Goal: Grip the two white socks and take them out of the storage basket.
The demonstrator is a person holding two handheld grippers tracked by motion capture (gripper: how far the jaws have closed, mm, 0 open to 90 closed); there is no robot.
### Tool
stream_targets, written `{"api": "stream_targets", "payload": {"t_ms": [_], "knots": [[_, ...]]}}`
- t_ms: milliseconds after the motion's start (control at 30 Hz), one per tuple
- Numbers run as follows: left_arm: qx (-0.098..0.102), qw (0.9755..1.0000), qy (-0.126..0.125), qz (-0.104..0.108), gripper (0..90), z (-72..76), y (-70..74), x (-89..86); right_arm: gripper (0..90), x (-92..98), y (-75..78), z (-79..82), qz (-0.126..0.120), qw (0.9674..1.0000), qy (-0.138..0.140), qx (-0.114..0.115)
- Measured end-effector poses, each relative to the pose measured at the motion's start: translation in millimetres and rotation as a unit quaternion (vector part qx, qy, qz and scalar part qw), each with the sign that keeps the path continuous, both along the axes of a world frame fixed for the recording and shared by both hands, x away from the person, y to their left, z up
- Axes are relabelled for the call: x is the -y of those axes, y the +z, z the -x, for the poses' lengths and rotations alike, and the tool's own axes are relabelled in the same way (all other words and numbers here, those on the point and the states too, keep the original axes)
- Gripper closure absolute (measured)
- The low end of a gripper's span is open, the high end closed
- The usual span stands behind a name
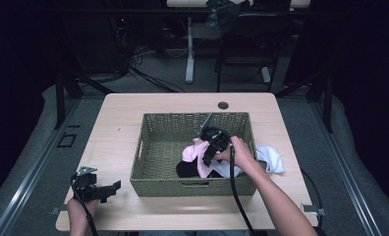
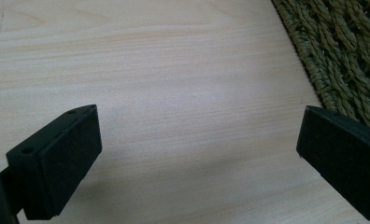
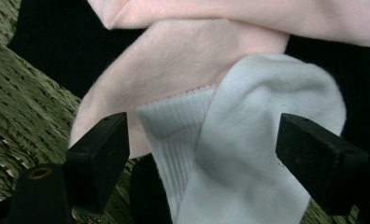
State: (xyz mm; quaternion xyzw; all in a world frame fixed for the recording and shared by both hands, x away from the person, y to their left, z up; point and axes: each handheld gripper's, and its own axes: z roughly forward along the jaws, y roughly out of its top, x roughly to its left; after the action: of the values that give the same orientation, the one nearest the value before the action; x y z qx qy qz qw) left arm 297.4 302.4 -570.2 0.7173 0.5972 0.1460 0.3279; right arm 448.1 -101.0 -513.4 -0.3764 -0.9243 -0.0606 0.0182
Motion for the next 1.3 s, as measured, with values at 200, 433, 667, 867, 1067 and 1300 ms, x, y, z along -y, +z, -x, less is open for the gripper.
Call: {"api": "stream_targets", "payload": {"t_ms": [200,433,667,867,1067,1300], "knots": [[-0.001,1.0,-0.001,0.0,0.3,0.1,0.1,-0.4,29.9,-0.5,-6.1,-1.8,0.015,0.9998,0.002,-0.009],[0.0,1.0,0.0,0.0,0.3,0.2,0.2,-0.4,47.9,2.2,-7.9,-3.7,0.023,0.9997,-0.006,-0.005],[0.005,1.0,0.002,0.001,0.3,0.3,-0.4,0.3,72.7,5.1,-8.2,-4.9,0.026,0.9996,-0.005,-0.008],[0.006,1.0,0.002,0.001,0.3,0.2,-0.4,0.4,81.2,8.4,0.7,-1.4,0.021,0.9998,-0.004,0.001],[0.005,1.0,0.003,0.001,0.3,0.2,-0.4,0.4,81.4,17.1,22.1,0.8,-0.008,0.9999,-0.011,0.01],[0.001,1.0,-0.001,-0.001,0.3,0.1,0.5,-0.7,81.3,25.1,50.9,1.9,-0.026,0.9994,-0.011,0.021]]}}
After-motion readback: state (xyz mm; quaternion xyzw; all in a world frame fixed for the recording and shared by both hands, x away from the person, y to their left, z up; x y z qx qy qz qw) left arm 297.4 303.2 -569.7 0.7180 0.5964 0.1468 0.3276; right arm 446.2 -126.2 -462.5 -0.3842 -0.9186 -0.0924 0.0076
